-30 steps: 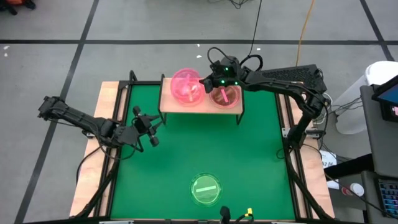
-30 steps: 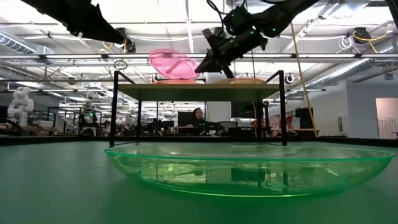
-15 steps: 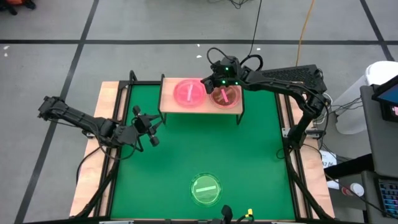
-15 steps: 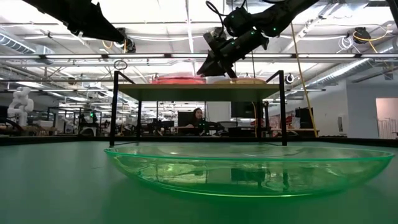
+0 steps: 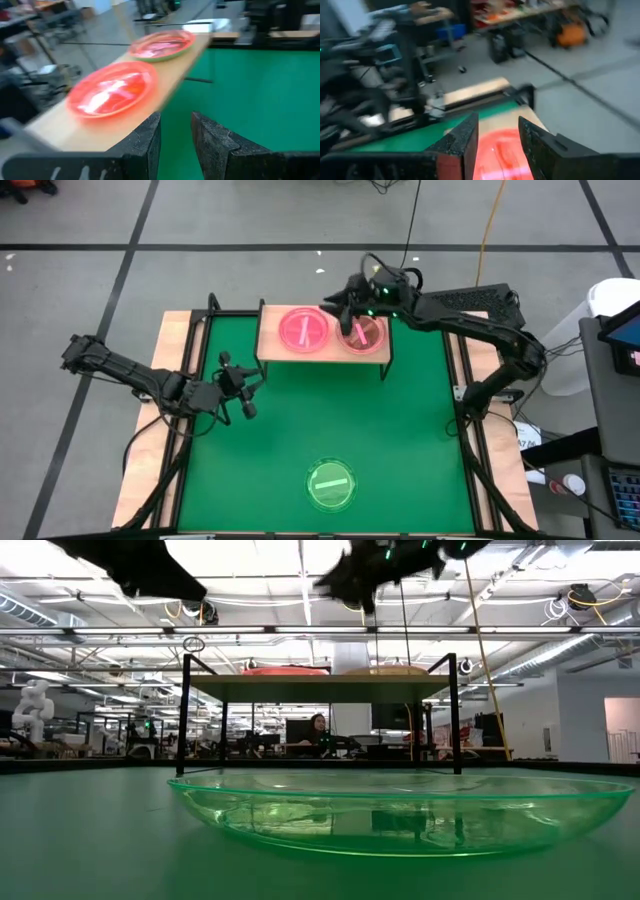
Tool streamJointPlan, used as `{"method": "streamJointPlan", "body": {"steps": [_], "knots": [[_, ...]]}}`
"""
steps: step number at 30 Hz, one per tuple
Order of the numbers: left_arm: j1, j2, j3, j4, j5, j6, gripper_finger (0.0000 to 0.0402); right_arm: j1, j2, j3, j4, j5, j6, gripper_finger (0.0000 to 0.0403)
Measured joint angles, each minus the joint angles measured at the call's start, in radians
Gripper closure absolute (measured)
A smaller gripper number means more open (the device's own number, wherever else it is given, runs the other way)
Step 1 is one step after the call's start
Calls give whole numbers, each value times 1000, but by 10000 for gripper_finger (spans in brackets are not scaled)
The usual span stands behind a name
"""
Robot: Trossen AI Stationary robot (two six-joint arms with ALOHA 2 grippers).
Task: Place and stack plates onto a shelf
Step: Stack the green plate on top of the pink plate on the shelf
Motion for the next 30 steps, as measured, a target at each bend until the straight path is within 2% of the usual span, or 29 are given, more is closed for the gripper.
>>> {"method": "streamJointPlan", "body": {"steps": [2, 6, 10, 13, 16, 20, 25, 30], "knots": [[-8, 26, 0, 42, 41, 0, 289, 51, -48, 0, -16, 0, -77, 278], [-35, 125, 0, 152, 52, 35, 289, 164, -126, 0, -58, 3, -185, 277], [-62, 223, 2, 231, 106, 114, 289, 282, -178, 0, -111, 64, -237, 277], [-89, 279, 5, 284, 128, 170, 289, 367, -206, 0, -174, 129, -260, 277], [-123, 329, 5, 356, 215, 248, 289, 451, -231, -14, -240, 210, -274, 277], [-171, 394, 7, 448, 307, 306, 289, 546, -278, -101, -241, 342, -273, 277], [-226, 487, 11, 459, 356, 406, 289, 627, -358, -262, -143, 480, -249, 277], [-288, 648, 119, 405, 476, 637, 289, 663, -464, -441, 75, 505, -240, 277]]}}
